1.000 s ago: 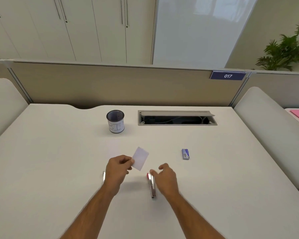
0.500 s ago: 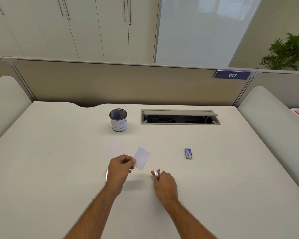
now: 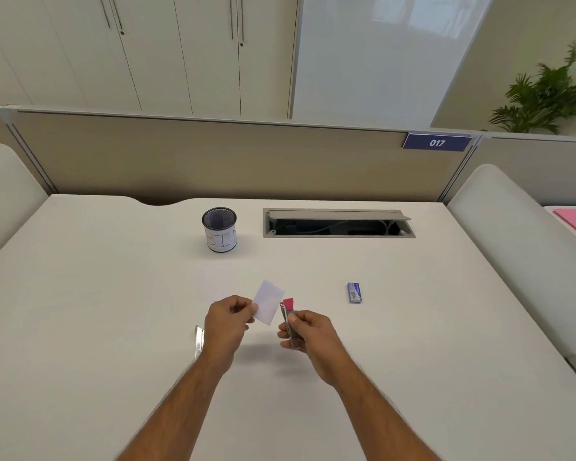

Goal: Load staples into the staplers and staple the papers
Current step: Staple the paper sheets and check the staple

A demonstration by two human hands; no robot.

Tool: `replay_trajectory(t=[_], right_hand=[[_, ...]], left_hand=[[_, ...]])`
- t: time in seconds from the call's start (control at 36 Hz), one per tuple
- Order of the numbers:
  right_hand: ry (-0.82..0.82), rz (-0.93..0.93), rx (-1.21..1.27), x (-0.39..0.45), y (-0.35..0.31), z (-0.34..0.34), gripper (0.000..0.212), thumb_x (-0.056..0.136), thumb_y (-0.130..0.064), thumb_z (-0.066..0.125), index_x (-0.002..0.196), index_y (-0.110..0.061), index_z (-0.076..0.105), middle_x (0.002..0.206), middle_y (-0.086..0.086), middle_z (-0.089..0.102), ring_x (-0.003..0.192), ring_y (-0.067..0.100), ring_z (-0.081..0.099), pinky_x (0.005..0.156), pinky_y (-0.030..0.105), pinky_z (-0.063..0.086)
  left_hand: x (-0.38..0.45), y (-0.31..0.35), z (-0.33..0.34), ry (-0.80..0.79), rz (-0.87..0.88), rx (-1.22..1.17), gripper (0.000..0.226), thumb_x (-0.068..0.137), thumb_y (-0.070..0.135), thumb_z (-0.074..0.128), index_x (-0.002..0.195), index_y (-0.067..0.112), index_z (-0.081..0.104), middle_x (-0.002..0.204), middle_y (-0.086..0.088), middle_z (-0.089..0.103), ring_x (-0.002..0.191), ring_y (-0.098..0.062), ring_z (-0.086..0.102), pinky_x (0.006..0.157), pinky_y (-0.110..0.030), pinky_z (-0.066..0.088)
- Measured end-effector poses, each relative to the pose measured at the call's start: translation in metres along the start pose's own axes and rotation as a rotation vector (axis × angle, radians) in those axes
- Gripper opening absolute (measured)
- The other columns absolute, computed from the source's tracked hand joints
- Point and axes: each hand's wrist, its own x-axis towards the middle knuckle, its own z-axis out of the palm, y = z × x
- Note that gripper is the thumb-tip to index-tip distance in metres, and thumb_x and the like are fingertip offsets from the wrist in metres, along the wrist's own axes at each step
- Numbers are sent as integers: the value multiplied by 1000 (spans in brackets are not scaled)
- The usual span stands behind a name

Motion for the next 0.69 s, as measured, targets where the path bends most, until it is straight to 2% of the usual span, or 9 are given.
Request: replay_trajectory(t=[0.14, 0.28, 0.44, 0.56, 0.69], right_hand=[[-69, -7, -16, -5, -7, 1, 22, 103, -18, 58, 112, -2, 71, 108, 25, 72, 90, 25, 74, 81, 38, 63], [-91, -19, -39, -8, -10, 5, 25, 102, -25, 60, 109, -5, 73, 107, 20, 74, 91, 24, 74, 79, 35, 63], [-55, -10, -53, -10, -15, 8, 32, 99, -33, 64, 103, -2, 72, 95, 11, 75, 81, 15, 72, 72, 28, 59], [-53, 4, -46, -9, -16, 7, 35, 98, -32, 66, 100, 3, 70, 92, 9, 74, 79, 14, 70, 72, 29, 59], [-58, 7, -51, -10, -17, 6, 26, 96, -30, 70, 91, -5, 72, 91, 8, 75, 79, 15, 71, 72, 29, 57]], left_hand=[[-3, 2, 1, -28, 11, 33, 8, 90, 11, 72, 82, 11, 74, 80, -6, 75, 70, -18, 67, 67, -31, 54], [-7, 4, 2, -84, 28, 55, 9, 89, 10, 72, 81, 11, 76, 78, -6, 75, 68, -17, 66, 69, -32, 54], [-12, 5, 2, -111, 31, 60, 9, 89, 11, 73, 81, 12, 77, 77, -5, 76, 69, -17, 66, 69, -32, 55], [-13, 5, 1, -121, 35, 51, 9, 89, 13, 73, 81, 12, 78, 78, -4, 76, 69, -16, 66, 68, -30, 54], [-14, 8, 1, -137, 43, 39, 10, 89, 12, 73, 81, 11, 78, 78, -5, 76, 69, -15, 66, 67, -28, 53]])
